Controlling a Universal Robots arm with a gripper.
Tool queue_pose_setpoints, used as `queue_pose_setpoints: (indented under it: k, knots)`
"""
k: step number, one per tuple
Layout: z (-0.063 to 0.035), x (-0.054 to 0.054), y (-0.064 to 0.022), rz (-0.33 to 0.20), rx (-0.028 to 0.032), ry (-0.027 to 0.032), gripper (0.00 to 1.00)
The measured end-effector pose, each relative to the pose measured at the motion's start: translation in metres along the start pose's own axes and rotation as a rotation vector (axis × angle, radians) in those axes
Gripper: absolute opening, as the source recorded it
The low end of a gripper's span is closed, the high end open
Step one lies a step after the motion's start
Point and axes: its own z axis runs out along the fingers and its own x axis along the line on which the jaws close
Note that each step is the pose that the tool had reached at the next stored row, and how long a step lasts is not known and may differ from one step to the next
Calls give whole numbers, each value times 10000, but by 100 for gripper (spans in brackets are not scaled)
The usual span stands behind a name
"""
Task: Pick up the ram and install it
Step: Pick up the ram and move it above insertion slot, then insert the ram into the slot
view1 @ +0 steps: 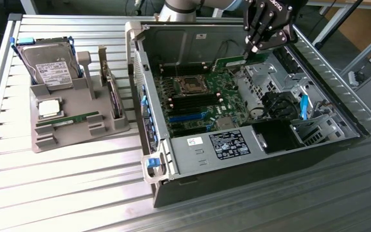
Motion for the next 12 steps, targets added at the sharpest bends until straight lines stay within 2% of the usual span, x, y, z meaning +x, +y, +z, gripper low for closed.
queue_pose_setpoints:
  k: [2,12]
  knots:
    - [-4,13,-107,-1,0,0,11]
    - [-4,14,-116,-1,0,-1,11]
